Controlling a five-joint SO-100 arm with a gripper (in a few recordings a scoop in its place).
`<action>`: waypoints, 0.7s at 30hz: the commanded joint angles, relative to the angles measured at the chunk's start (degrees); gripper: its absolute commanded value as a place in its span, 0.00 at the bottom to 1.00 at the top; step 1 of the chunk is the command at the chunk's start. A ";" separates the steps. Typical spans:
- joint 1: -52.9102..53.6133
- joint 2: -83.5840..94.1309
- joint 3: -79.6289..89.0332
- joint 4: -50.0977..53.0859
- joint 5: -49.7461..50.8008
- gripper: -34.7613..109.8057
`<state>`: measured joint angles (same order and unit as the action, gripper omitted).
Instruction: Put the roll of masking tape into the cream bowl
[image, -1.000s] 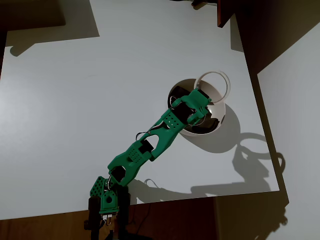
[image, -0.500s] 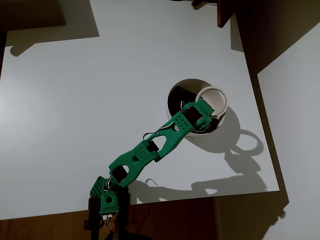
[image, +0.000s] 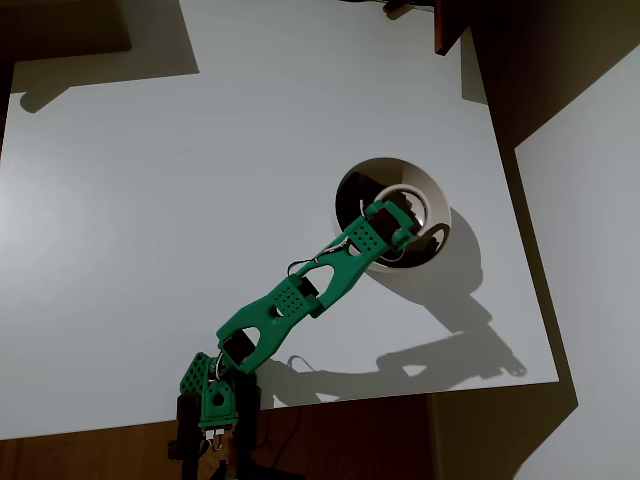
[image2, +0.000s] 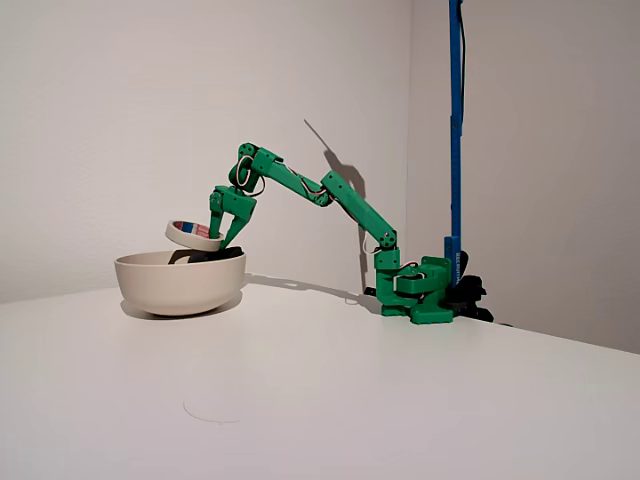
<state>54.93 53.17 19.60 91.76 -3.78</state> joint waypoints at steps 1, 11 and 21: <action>-2.29 4.31 -3.34 -0.18 -0.26 0.18; -3.87 3.52 -3.34 -0.97 0.97 0.18; -2.99 2.64 -3.34 -1.32 3.69 0.35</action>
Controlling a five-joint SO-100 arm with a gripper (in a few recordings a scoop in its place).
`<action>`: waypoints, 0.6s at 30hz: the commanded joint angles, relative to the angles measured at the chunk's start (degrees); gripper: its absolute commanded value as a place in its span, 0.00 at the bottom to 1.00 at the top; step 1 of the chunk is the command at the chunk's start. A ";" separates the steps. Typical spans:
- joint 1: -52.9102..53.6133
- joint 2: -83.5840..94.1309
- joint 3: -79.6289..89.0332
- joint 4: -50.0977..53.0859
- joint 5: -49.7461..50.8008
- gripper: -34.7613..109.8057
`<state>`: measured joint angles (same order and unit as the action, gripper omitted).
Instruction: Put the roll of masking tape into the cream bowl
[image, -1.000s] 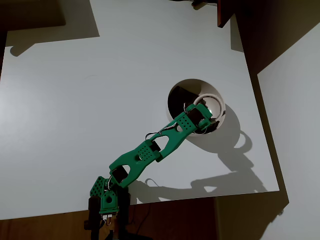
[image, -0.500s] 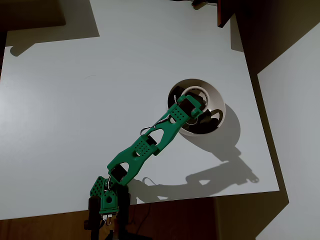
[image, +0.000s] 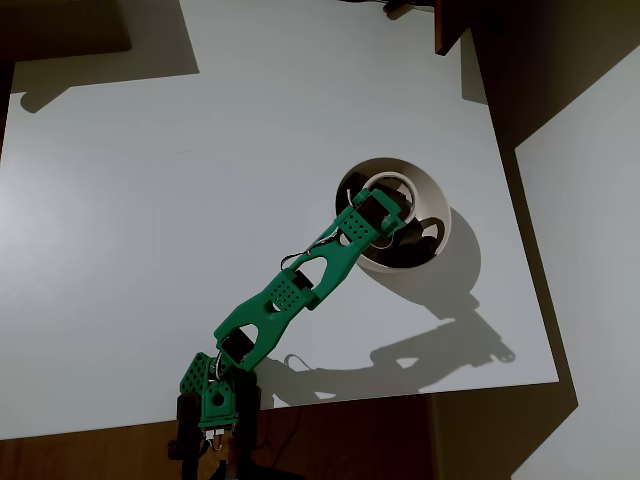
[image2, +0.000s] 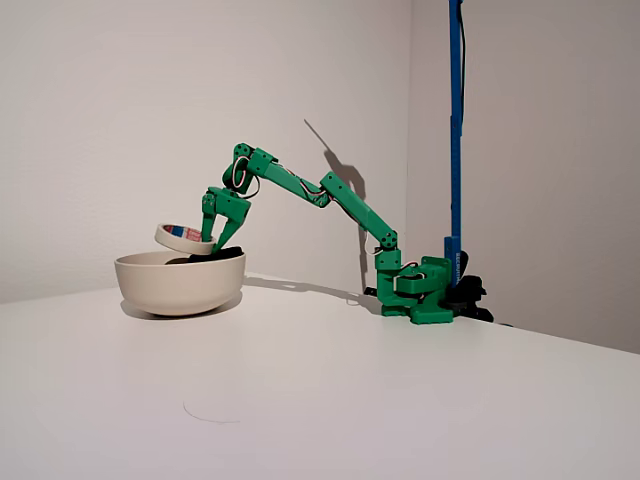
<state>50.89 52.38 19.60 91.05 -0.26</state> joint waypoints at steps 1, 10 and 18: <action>1.05 3.43 -3.34 -0.70 0.26 0.36; 0.35 3.96 -3.34 -1.85 1.32 0.35; 0.00 3.69 -3.34 -2.46 1.93 0.31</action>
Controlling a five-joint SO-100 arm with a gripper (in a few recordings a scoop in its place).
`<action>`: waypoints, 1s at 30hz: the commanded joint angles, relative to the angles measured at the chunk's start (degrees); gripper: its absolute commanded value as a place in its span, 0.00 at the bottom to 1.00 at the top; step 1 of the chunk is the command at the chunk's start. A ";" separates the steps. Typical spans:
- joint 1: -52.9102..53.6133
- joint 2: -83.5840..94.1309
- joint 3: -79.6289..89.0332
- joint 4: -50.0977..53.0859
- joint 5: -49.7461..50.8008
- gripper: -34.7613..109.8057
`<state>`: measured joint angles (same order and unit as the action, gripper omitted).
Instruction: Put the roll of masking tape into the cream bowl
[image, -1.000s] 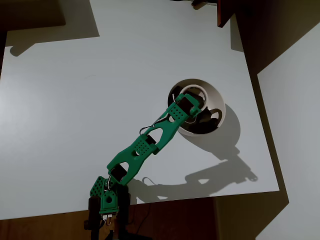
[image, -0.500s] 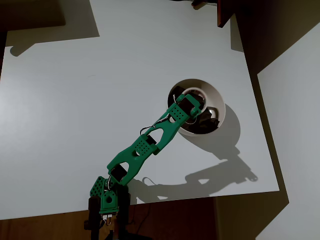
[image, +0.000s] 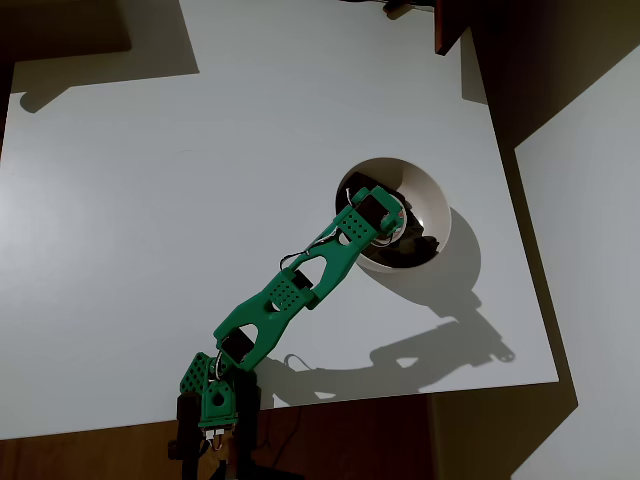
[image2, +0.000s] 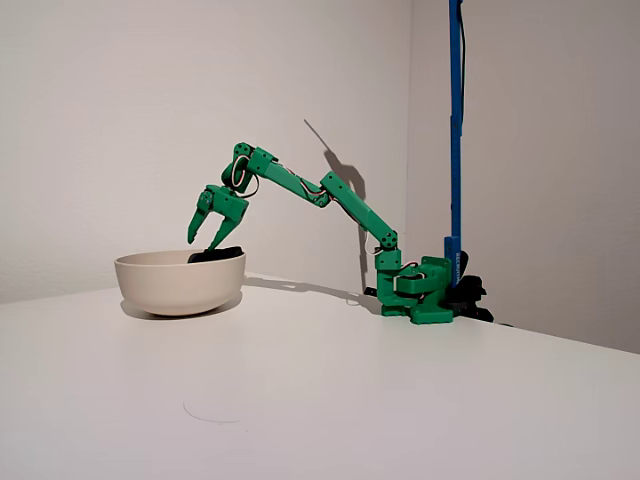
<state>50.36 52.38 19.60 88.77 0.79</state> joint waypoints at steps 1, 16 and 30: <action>0.44 3.69 -3.34 -0.26 0.88 0.24; -0.97 7.65 -3.43 -2.90 2.55 0.18; -10.37 27.86 -3.34 8.17 4.75 0.18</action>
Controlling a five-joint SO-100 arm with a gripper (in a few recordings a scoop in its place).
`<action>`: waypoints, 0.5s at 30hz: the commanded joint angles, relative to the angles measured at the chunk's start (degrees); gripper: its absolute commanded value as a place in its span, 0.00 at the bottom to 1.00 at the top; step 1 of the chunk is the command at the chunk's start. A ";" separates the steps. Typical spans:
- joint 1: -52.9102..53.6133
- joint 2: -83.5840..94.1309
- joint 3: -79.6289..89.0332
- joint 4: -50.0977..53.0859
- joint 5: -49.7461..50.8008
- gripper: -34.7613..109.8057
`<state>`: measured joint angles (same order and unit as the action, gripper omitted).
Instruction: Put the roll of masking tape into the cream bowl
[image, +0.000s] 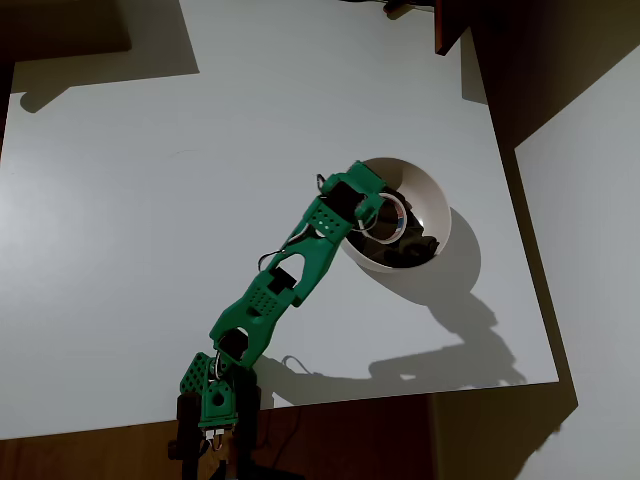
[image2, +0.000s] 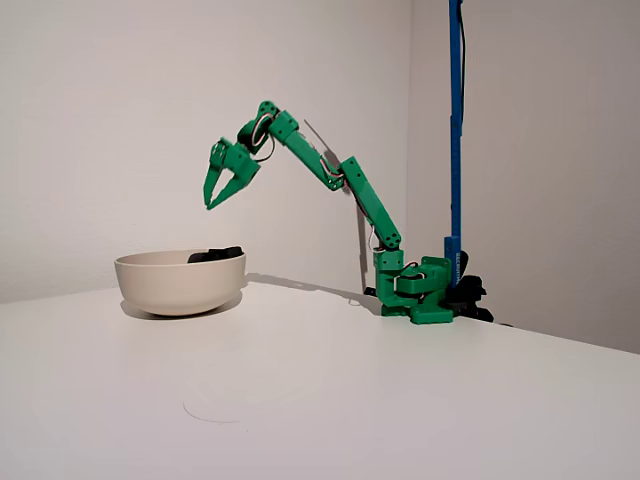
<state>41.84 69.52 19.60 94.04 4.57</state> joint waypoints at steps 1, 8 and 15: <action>-2.81 11.95 -3.34 4.04 1.23 0.18; -10.72 18.28 -3.34 9.58 2.11 0.18; -21.18 24.43 -1.49 12.92 2.64 0.18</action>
<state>25.22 85.87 19.51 101.78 6.68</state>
